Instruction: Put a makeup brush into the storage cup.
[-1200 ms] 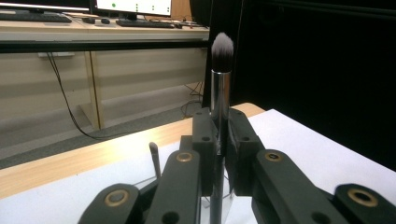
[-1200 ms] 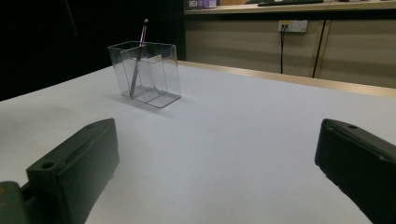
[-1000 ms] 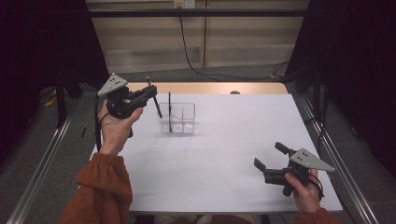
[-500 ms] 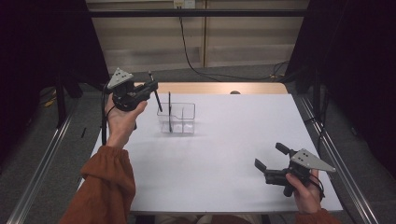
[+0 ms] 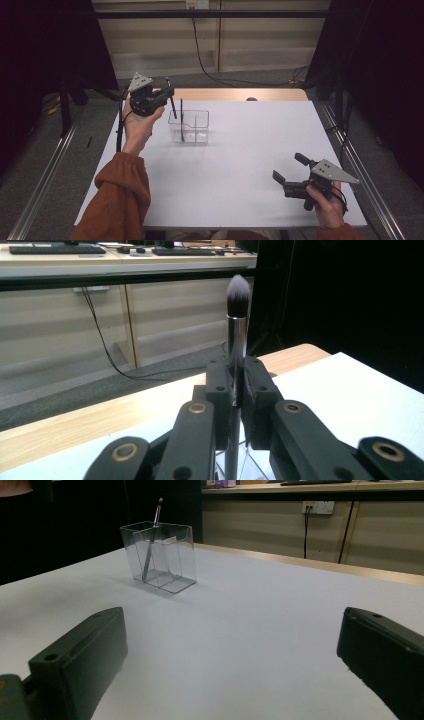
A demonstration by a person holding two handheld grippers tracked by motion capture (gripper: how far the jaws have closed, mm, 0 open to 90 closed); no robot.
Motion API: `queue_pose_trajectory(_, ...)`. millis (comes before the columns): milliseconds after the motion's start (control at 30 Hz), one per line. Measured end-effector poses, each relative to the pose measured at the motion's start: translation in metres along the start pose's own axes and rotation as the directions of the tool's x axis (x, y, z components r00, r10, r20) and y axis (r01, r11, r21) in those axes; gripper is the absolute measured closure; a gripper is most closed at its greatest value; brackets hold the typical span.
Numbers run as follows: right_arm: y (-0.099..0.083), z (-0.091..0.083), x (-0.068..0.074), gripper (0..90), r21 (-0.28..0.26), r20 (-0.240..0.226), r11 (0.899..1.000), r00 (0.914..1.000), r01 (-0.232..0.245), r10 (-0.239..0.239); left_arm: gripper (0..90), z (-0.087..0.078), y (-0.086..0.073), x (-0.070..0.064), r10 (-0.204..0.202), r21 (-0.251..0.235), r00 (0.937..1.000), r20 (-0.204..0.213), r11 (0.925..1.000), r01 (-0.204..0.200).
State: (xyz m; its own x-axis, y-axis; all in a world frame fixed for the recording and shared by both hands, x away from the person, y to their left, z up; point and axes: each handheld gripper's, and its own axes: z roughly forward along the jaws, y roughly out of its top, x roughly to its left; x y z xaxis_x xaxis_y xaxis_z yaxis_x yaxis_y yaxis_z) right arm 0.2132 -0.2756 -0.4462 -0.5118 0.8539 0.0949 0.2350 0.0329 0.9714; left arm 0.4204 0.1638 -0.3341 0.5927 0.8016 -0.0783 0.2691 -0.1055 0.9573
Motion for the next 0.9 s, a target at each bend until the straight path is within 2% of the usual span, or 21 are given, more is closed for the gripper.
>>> queue_pose_trajectory(267,0.0,0.0,0.0,0.0,-0.002,0.002,1.0,0.9999,-0.01,0.01,83.8,0.011,-0.013,-0.001,-0.009,0.033,0.9999,-0.005,0.9994,0.009)
queue_pose_trajectory(400,0.0,0.0,0.0,0.0,-0.001,0.002,1.0,1.0,-0.004,0.004,83.8,0.012,-0.017,0.002,-0.018,0.038,0.9998,-0.007,0.9991,0.018)
queue_pose_trajectory(733,0.0,0.001,0.0,0.0,0.002,0.0,1.0,1.0,0.001,-0.001,83.8,0.013,-0.025,-0.001,-0.003,0.061,1.0,0.003,0.9981,0.003)
queue_pose_trajectory(900,0.0,0.001,0.0,0.0,0.004,-0.002,1.0,1.0,0.002,-0.002,83.8,0.016,-0.03,0.0,-0.008,0.074,1.0,-0.004,0.9972,0.008)
